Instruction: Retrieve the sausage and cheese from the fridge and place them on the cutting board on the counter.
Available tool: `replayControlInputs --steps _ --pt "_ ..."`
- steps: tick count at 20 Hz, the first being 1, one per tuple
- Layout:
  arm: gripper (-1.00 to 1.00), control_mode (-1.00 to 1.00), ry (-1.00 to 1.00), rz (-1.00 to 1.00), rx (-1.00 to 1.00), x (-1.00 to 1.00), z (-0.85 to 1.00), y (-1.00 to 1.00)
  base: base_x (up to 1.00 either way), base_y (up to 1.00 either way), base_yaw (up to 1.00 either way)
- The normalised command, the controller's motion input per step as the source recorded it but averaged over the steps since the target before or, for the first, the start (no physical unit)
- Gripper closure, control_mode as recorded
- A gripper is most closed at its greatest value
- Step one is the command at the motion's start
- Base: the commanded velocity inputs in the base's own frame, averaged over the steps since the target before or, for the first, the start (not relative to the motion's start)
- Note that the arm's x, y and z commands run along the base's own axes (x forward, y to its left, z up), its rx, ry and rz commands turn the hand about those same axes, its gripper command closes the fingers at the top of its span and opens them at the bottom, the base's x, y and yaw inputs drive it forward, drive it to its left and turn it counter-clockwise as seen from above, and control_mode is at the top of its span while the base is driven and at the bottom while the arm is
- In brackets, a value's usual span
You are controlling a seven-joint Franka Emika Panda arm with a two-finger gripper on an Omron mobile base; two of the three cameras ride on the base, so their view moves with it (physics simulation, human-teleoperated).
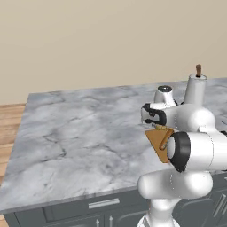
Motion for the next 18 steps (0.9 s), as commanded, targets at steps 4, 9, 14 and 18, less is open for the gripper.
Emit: replayControlInputs --steps 4,9,14,18 --pt "1.0 -1.0 0.04 -0.06 0.0 0.14 -0.36 -0.03 0.0 0.0 0.0" --pt "1.0 -1.0 0.01 -0.06 0.0 0.11 -0.41 -0.07 0.0 0.0 0.0" --pt "1.0 -1.0 0.0 -0.05 0.0 0.2 -0.35 -0.14 0.0 0.0 0.0" --pt "1.0 -1.0 0.0 -0.05 0.0 0.22 -0.29 -0.09 0.0 0.0 0.0"
